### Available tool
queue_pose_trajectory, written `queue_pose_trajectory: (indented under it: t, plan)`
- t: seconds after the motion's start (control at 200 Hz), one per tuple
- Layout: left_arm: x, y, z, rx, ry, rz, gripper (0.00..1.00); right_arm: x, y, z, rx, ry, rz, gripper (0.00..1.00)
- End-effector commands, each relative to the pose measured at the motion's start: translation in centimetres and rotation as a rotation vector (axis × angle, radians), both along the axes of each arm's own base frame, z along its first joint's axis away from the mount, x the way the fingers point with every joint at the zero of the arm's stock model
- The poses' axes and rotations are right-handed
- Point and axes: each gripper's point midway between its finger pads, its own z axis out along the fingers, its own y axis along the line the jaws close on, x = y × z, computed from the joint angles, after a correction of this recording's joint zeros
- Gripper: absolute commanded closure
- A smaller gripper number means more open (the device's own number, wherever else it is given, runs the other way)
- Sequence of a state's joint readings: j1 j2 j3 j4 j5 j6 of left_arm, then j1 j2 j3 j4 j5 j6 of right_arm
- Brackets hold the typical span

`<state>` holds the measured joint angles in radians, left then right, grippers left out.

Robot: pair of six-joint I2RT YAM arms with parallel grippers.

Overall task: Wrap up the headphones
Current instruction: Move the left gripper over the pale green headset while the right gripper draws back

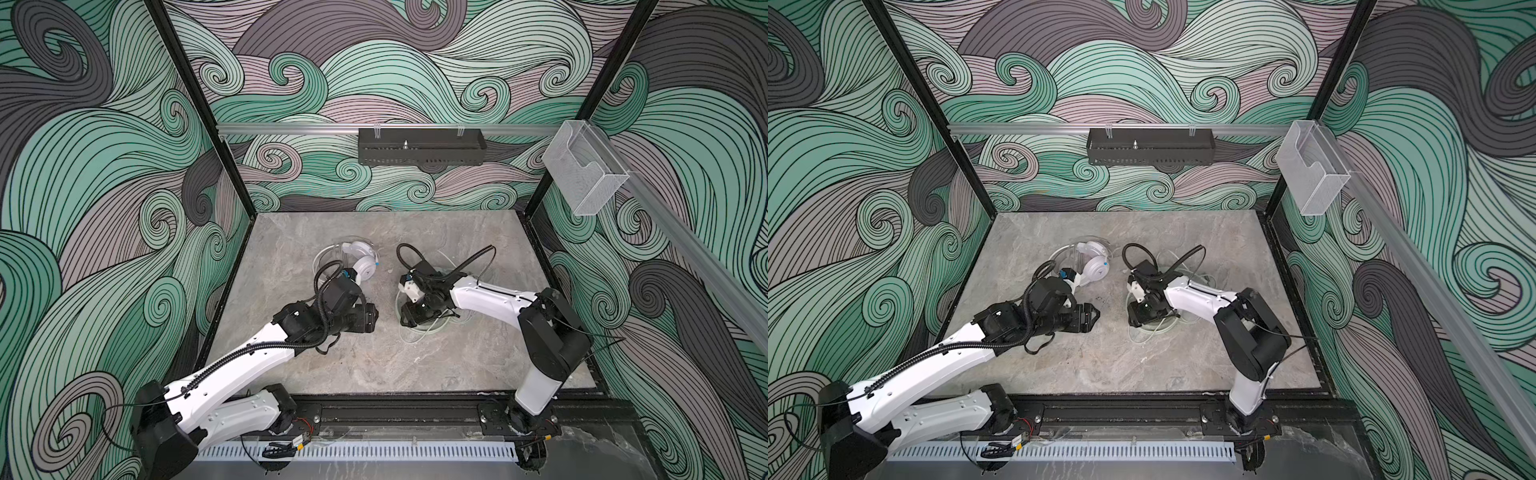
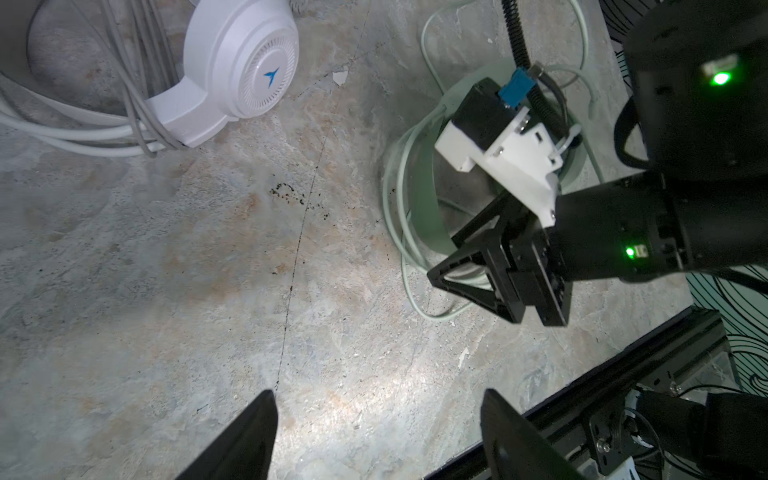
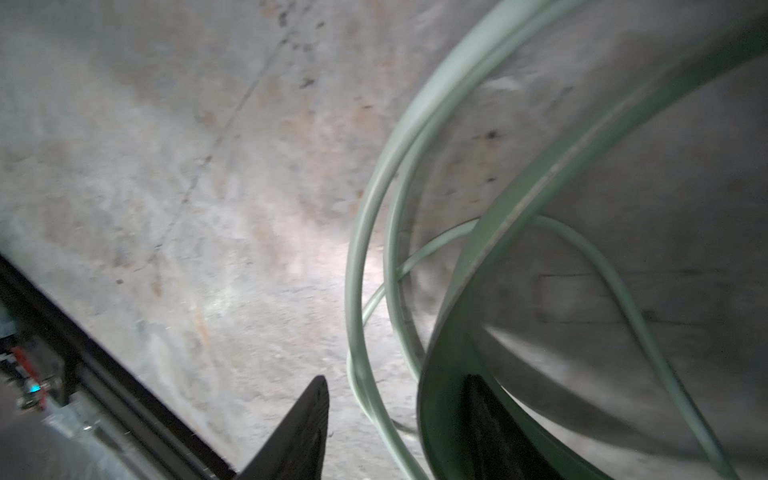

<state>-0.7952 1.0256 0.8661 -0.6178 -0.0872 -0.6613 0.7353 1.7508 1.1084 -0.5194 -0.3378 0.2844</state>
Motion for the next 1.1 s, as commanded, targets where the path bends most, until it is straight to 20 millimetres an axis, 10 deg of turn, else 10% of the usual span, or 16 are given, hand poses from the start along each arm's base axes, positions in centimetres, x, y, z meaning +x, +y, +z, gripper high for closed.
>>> queue_pose_trajectory:
  t: [0.0, 0.16, 0.62, 1.096]
  plan:
    - [-0.5, 2.1, -0.6, 0.032, 0.005, 0.081, 0.22, -1.4, 4.1, 3.4, 0.201, 0.071, -0.009, 0.45]
    - [-1.3, 2.8, -1.7, 0.040, 0.042, 0.097, 0.19, -2.0, 5.6, 7.2, 0.361, 0.062, -0.004, 0.42]
    - [-0.5, -0.9, -5.8, 0.017, 0.265, 0.210, 0.08, 0.2, -7.7, 15.2, 0.109, -0.361, -0.138, 0.30]
    - [2.7, -6.4, -10.2, 0.155, 0.377, 0.396, 0.08, -2.5, -11.3, 20.8, 0.124, -0.616, -0.115, 0.14]
